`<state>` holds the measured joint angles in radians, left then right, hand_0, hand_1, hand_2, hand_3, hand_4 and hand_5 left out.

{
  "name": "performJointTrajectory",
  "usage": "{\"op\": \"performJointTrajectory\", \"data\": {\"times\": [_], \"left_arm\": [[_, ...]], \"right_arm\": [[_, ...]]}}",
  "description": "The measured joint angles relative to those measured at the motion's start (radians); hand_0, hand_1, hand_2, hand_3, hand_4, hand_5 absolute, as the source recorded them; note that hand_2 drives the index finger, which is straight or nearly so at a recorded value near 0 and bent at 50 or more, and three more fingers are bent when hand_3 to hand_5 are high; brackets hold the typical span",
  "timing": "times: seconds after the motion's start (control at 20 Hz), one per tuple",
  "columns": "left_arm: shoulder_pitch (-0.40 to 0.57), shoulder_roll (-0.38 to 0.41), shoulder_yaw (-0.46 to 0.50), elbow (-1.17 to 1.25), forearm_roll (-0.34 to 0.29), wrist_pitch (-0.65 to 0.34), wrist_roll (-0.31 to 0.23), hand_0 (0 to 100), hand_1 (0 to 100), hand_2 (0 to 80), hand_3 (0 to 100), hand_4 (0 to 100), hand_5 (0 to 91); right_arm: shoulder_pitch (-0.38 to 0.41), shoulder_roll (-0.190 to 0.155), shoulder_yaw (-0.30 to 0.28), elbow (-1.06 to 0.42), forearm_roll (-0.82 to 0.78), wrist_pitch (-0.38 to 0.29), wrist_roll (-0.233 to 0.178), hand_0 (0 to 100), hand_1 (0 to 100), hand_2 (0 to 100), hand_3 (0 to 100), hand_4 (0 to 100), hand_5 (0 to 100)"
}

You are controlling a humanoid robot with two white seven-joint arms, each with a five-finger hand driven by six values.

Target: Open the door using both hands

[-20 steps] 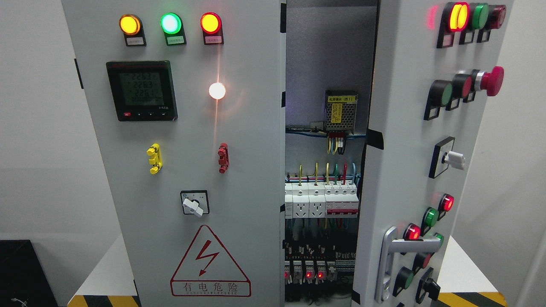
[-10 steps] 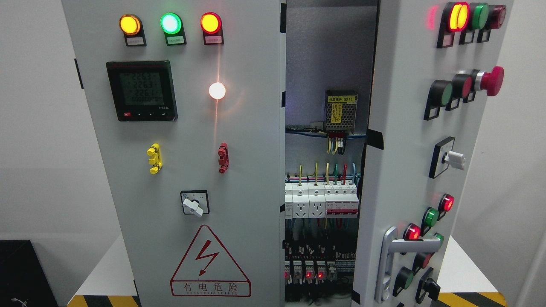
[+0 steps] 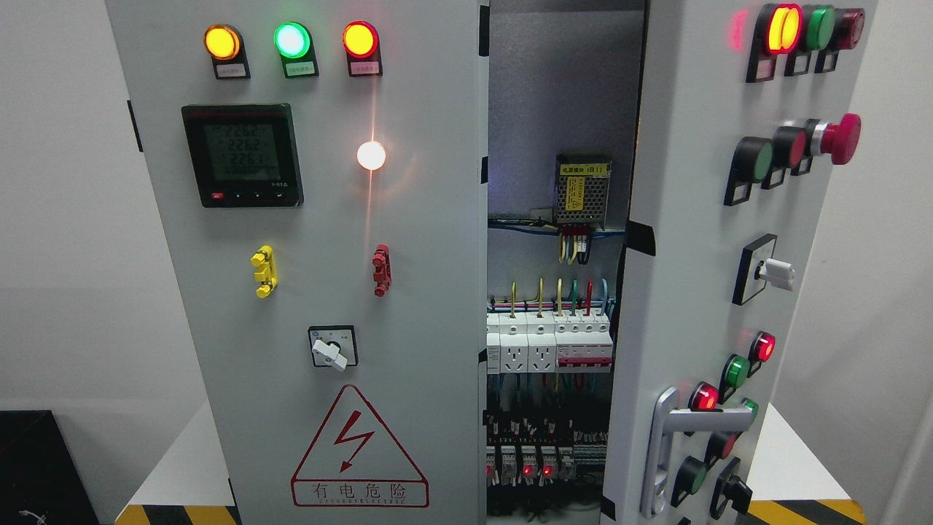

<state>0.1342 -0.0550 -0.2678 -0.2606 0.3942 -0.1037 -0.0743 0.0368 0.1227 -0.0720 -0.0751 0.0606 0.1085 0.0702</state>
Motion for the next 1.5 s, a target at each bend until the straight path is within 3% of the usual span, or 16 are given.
{"op": "performJointTrajectory", "data": {"times": [0.5, 1.0, 1.5], "left_arm": [[0.046, 0.069, -0.051, -0.29, -0.002, 0.007, 0.002, 0, 0, 0.0, 0, 0, 0.0], [0.096, 0.236, -0.195, -0.712, 0.001, 0.015, 0.004, 0, 0, 0.0, 0, 0, 0.0], [0.098, 0.39, -0.276, -1.115, 0.003, 0.015, 0.004, 0, 0, 0.0, 0, 0, 0.0]], "right_arm": [[0.0, 0.0, 0.0, 0.0, 0.0, 0.0, 0.0, 19, 0, 0, 0, 0, 0], [0.0, 0.0, 0.0, 0.0, 0.001, 0.0, 0.0, 19, 0, 0, 0, 0, 0], [0.0, 0.0, 0.0, 0.0, 0.0, 0.0, 0.0, 19, 0, 0, 0, 0, 0]]}}
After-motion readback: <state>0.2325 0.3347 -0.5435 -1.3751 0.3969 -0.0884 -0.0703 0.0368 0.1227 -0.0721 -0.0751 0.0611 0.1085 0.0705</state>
